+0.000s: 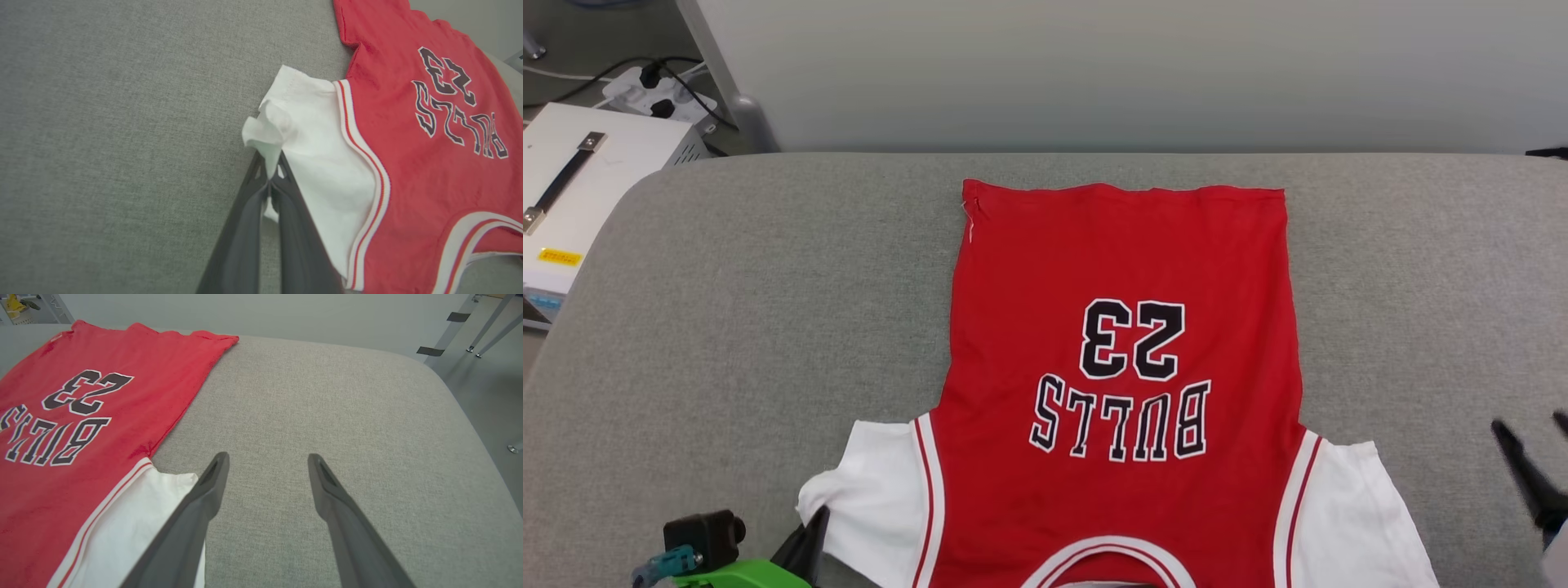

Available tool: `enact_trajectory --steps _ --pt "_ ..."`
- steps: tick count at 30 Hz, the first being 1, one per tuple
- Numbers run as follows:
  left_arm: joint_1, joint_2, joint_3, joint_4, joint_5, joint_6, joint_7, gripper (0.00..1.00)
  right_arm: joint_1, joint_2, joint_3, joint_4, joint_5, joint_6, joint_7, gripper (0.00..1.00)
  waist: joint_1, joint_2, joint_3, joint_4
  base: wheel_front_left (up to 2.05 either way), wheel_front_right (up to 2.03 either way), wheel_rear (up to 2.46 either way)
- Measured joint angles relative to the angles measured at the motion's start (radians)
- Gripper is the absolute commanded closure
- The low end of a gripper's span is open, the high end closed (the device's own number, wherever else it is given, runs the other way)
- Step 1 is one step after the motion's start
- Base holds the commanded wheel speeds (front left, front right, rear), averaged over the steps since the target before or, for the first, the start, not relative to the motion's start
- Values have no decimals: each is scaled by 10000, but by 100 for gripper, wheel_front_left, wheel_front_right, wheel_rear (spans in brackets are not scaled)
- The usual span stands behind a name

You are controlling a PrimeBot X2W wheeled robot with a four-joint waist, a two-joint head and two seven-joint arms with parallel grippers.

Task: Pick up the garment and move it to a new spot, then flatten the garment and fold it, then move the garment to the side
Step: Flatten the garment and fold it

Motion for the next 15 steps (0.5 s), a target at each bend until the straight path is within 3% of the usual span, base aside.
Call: enact_trajectory --steps 8,15 --pt "-617 -182 407 -951 972 322 -10 100 -2763 -654 -1275 -1450 -150 0 742 0 0 0 551 264 0 0 0" --pt "-1290 -616 629 -1793 1787 424 -12 100 -6031 -940 -604 -997 378 0 3478 0 1 0 1436 667 0 0 0"
